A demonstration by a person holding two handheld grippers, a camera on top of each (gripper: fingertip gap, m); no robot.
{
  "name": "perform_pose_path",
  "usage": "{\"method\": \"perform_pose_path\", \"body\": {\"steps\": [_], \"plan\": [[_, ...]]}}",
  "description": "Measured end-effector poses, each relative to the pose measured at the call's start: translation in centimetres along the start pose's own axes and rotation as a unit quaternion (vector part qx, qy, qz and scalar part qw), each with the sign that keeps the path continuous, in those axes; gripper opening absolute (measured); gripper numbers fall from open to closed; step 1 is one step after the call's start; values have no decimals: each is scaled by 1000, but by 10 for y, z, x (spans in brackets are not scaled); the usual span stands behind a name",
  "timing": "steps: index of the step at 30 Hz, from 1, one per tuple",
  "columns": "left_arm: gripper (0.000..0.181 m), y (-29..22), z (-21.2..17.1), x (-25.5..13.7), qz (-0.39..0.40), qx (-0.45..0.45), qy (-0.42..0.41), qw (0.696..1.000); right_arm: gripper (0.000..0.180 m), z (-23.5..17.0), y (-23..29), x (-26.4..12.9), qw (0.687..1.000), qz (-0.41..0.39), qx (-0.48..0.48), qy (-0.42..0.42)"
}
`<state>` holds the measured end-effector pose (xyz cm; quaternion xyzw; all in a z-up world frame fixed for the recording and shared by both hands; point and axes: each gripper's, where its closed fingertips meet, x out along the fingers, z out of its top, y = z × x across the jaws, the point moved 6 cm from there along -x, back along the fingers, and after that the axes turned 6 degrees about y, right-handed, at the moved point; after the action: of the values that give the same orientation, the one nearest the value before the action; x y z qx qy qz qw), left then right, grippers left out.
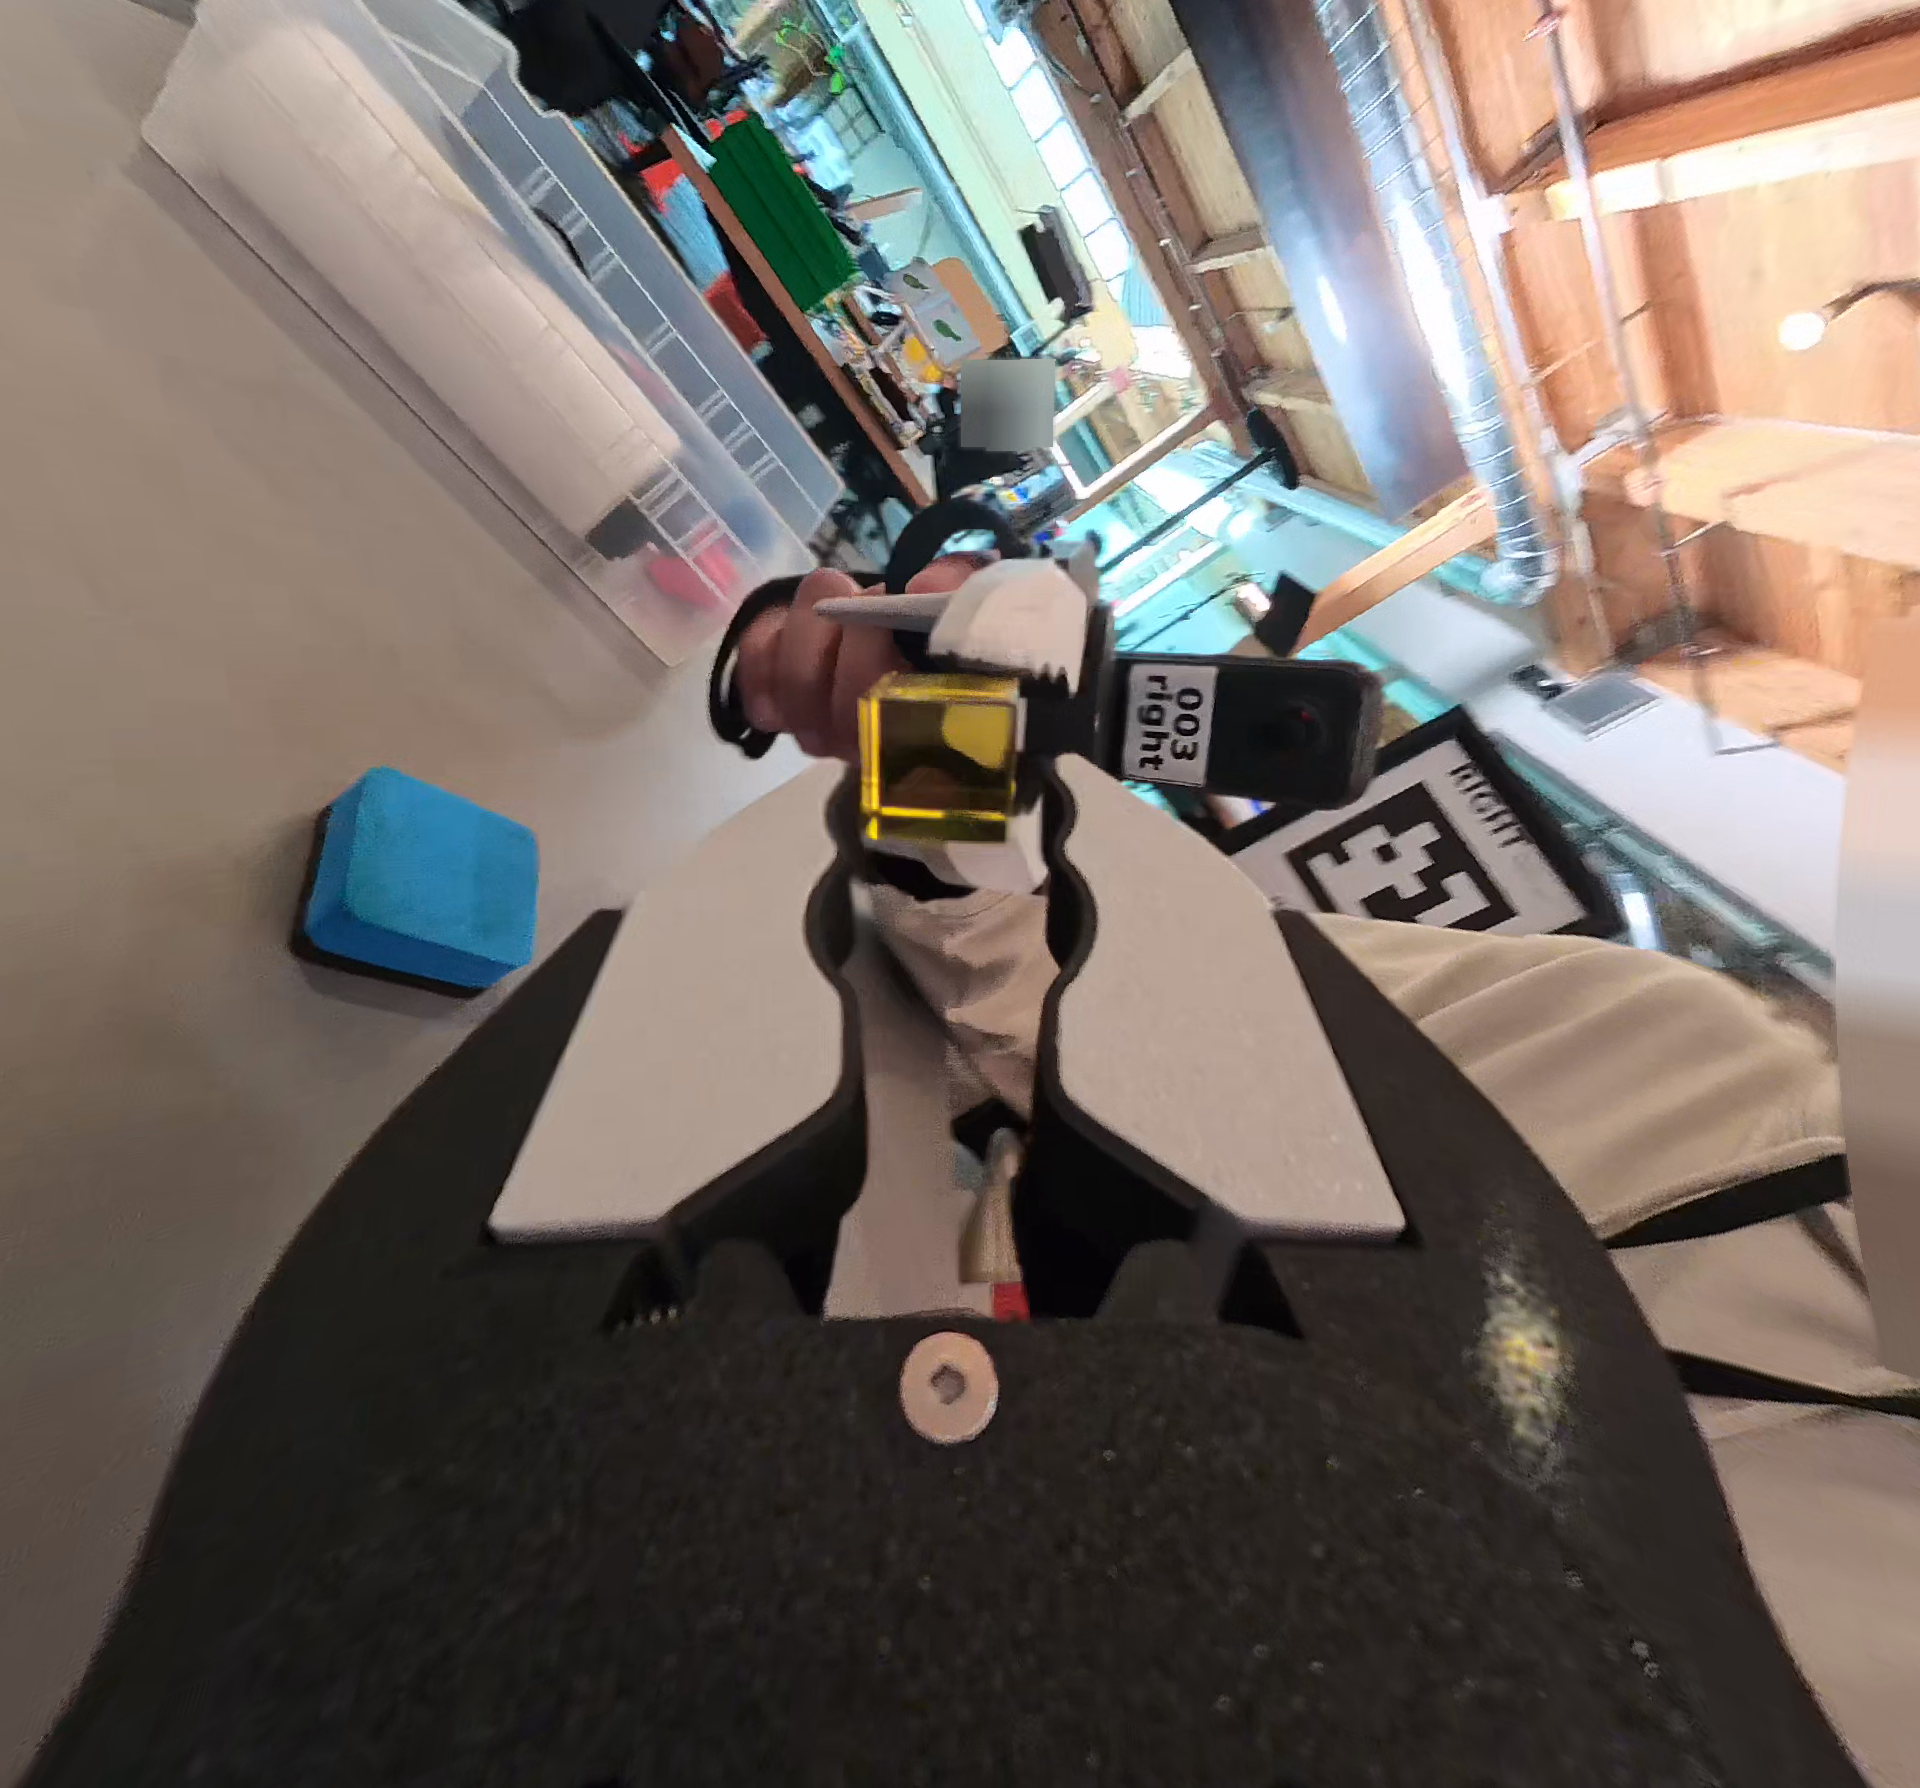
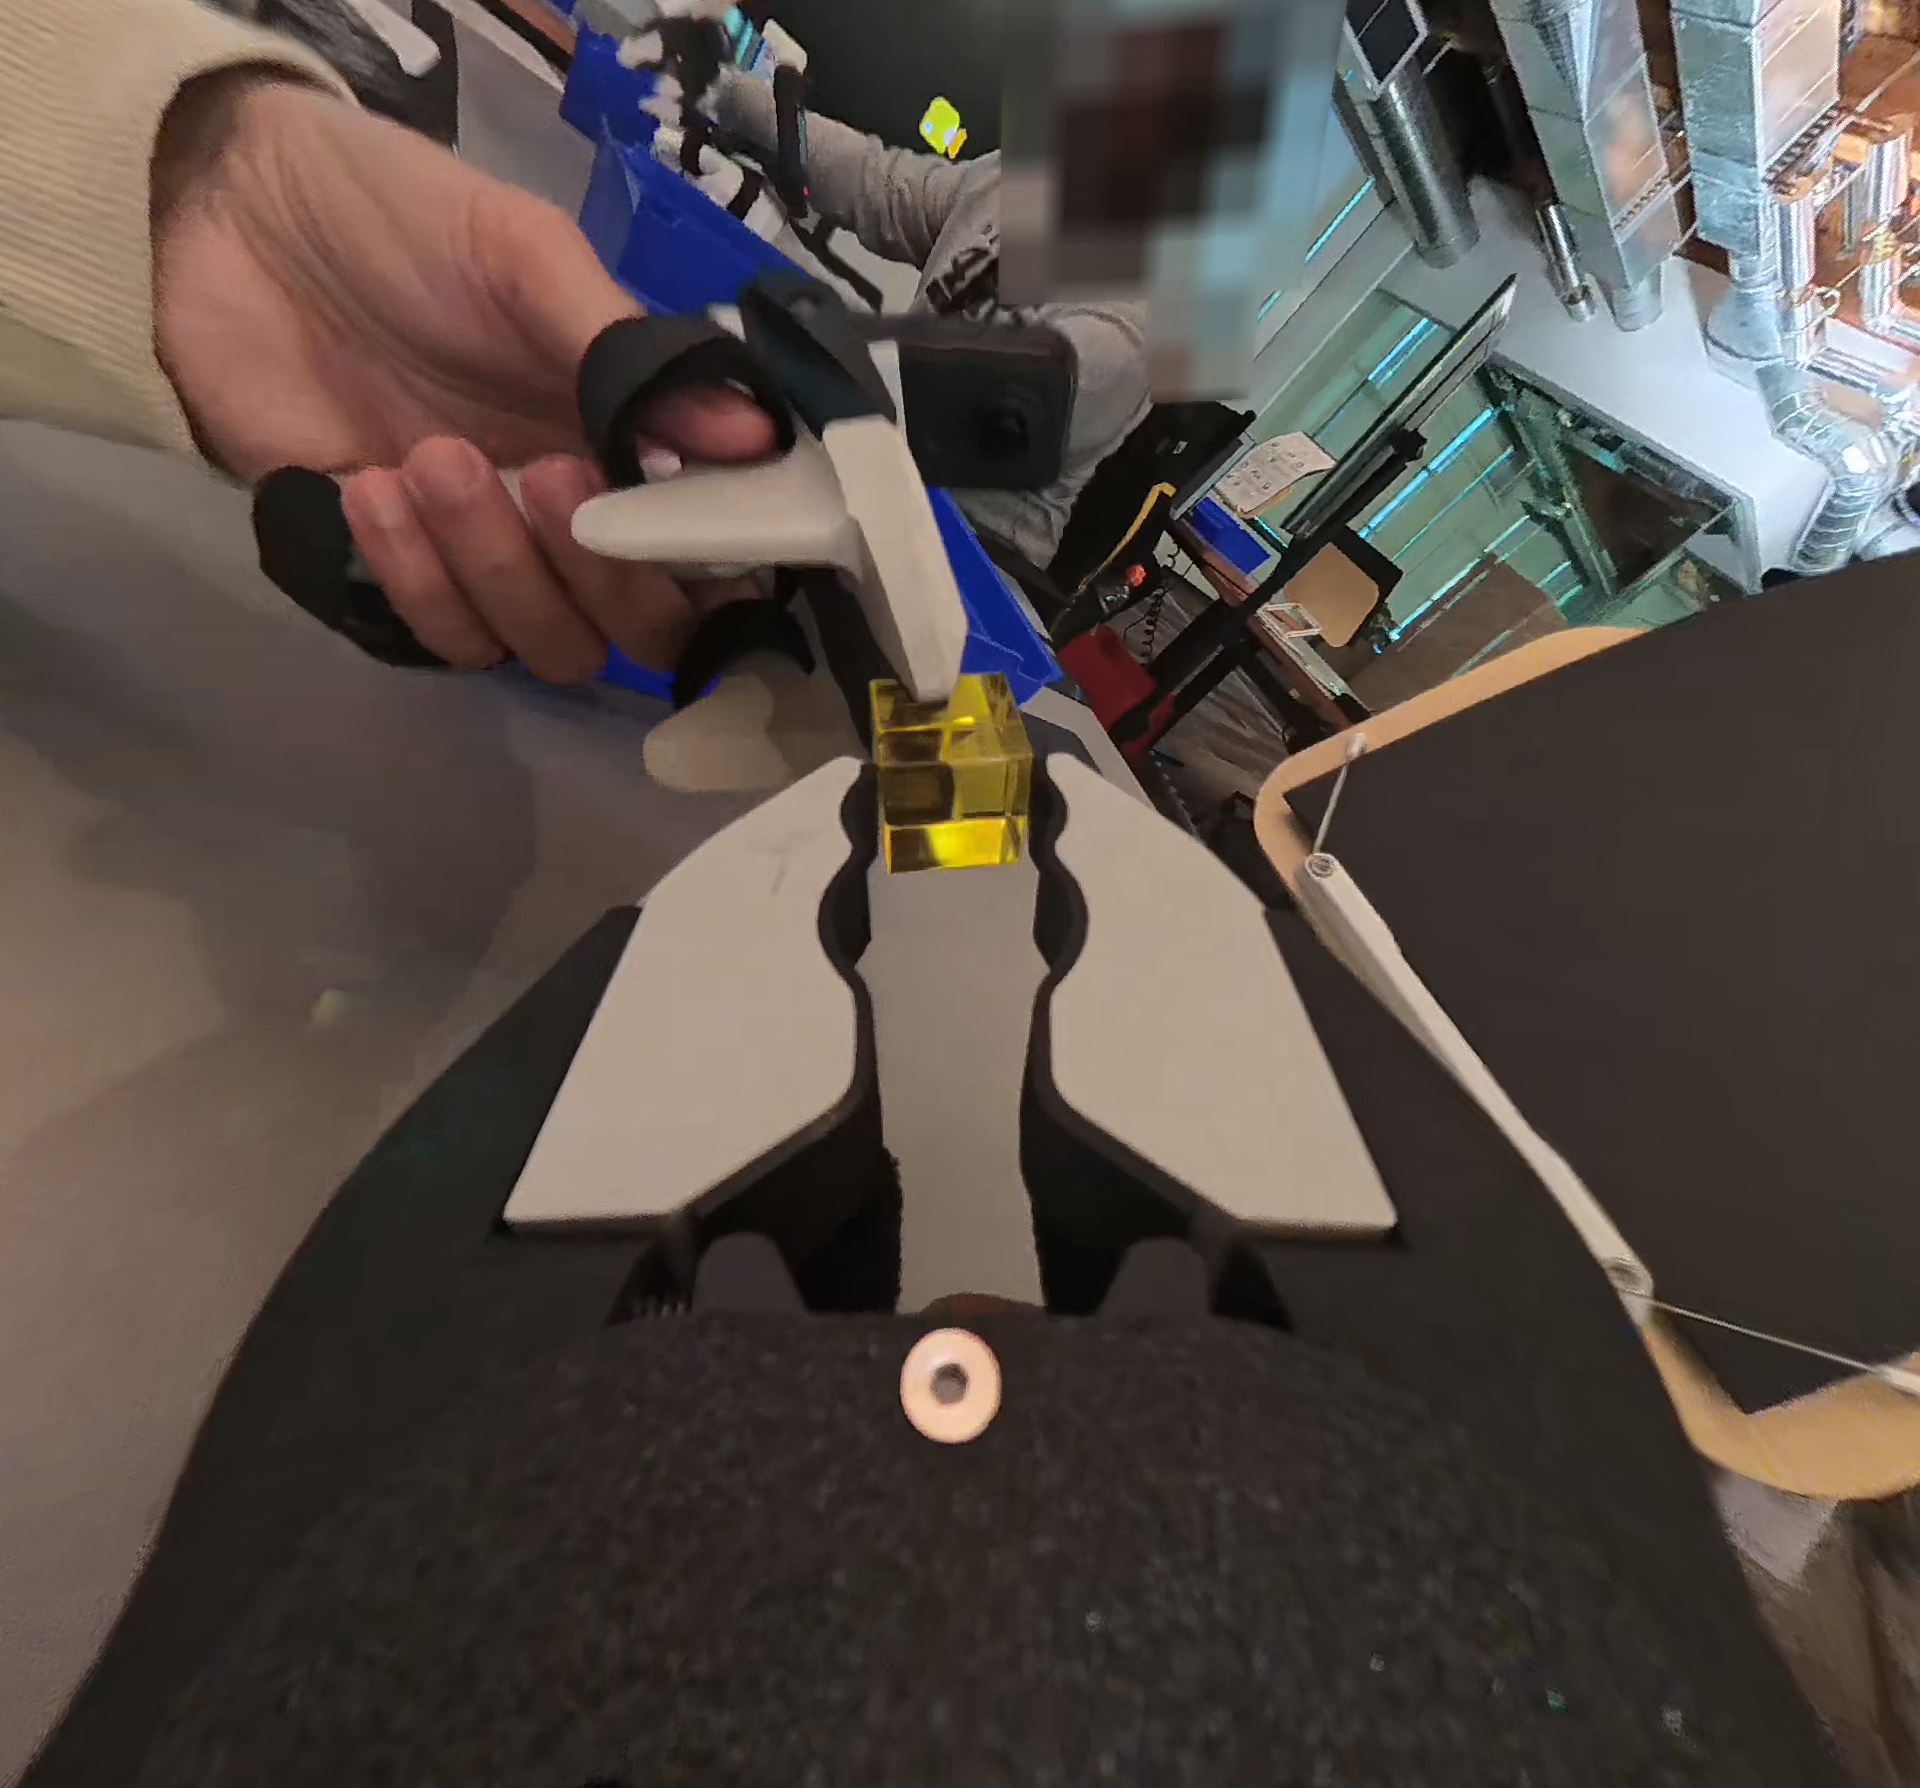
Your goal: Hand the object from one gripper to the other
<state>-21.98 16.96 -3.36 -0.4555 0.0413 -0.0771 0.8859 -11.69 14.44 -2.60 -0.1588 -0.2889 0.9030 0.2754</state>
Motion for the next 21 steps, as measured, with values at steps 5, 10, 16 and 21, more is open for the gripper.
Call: {"method": "perform_pose_path", "body": {"steps": [5, 10, 16, 21], "plan": [[52, -2, -19, -38, 225, 161, -30, 960, 28, -8, -2, 1, 994, -23, -58, 87], [52, 0, -65, -74, 425, 275, -83, 859, 28, -20, -4, 3, 989, -33, -68, 126], [58, -16, -90, -75, 444, 248, -84, 857, 27, 1, -51, -22, 988, -64, -1, 143], [53, -25, -102, -69, 419, 245, -79, 871, 27, -29, -142, -146, 907, -85, 231, 343]]}}
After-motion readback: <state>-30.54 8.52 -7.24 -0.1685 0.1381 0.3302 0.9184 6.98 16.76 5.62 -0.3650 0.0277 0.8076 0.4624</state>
